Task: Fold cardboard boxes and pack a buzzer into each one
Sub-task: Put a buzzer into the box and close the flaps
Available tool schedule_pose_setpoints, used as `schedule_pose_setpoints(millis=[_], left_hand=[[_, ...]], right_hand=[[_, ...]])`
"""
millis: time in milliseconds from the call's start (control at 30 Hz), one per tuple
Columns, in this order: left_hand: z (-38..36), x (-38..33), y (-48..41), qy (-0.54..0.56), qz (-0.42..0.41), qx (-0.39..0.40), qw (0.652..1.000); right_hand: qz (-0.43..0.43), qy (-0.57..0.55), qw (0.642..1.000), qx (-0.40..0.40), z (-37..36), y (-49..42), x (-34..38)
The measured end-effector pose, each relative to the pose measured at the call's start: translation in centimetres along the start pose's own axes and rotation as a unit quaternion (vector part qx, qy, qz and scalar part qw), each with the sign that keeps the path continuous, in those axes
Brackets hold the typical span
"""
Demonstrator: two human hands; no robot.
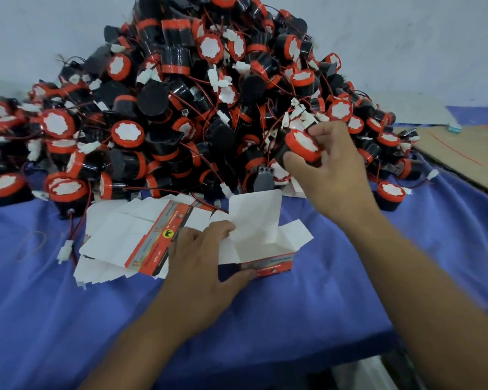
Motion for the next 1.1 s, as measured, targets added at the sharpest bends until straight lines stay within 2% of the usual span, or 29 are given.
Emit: schedule_pose_setpoints(millis=[100,200,300,400,433,500,567,600,700,767,900,1033,1100], left_hand=[[0.2,0.2,0.2,-0.016,0.001,0.003,1.000],[0.3,0.3,0.2,-0.029,0.010,0.007,1.000],[0.4,0.0,0.0,-0.037,0.003,0.004,0.999],[0.5,-0.4,-0.3,-0.045,0.003,-0.001,0.999],[0.6,-0.5,-0.3,-0.046,0.005,-0.002,0.999],[0.6,-0.7,-0.4,-0.049,0.005,-0.003,0.999],[0.7,-0.7,-0.4,-0.051,0.008,-0.001,0.999],[0.8,-0.8,-0.4,-0.050,0.010,0.003,0.999],[1.0,-1.1,-0.5,-0.050,0.010,0.011,0.999],[1.1,-1.2,-0.5,-0.053,0.012,0.020,0.998],[1.0,-0.9,-0.4,-0.054,0.026,0.039,0.997],[1.0,-1.0,-0.4,-0.049,0.013,0.038,0.998],[1.0,-1.1,-0.5,-0.051,0.004,0.031,0.998]], right_hand=[[-0.051,-0.091,0.993,0.049,0.6,3.0,-0.4],[-0.157,-0.171,0.972,0.042,0.7,4.6,-2.1],[-0.232,-0.362,0.903,0.012,0.6,4.8,-2.7],[-0.250,-0.507,0.825,0.015,0.6,4.8,-2.4],[-0.239,-0.531,0.813,0.022,0.6,4.7,-2.2],[-0.213,-0.538,0.814,0.045,0.7,4.5,-1.8],[-0.195,-0.499,0.842,0.070,0.7,4.4,-1.5],[-0.188,-0.451,0.869,0.076,0.9,4.4,-1.6],[-0.169,-0.217,0.960,0.057,2.1,4.6,-2.4],[-0.145,-0.097,0.984,0.032,2.8,4.4,-2.6],[-0.033,0.073,0.997,-0.021,3.8,4.2,-1.6],[0.146,0.133,0.980,-0.016,2.7,5.2,1.5],[0.203,0.149,0.968,0.006,1.8,6.1,2.6]])
Point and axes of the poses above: each hand's wrist, its own y-axis away from the middle knuckle, its own z-axis out of the back of the hand, x = y × z, the point moved 6 cm from there along -y, towards the middle knuckle, and after that the axes turned 14 degrees about -y, right-handed, at the moved point
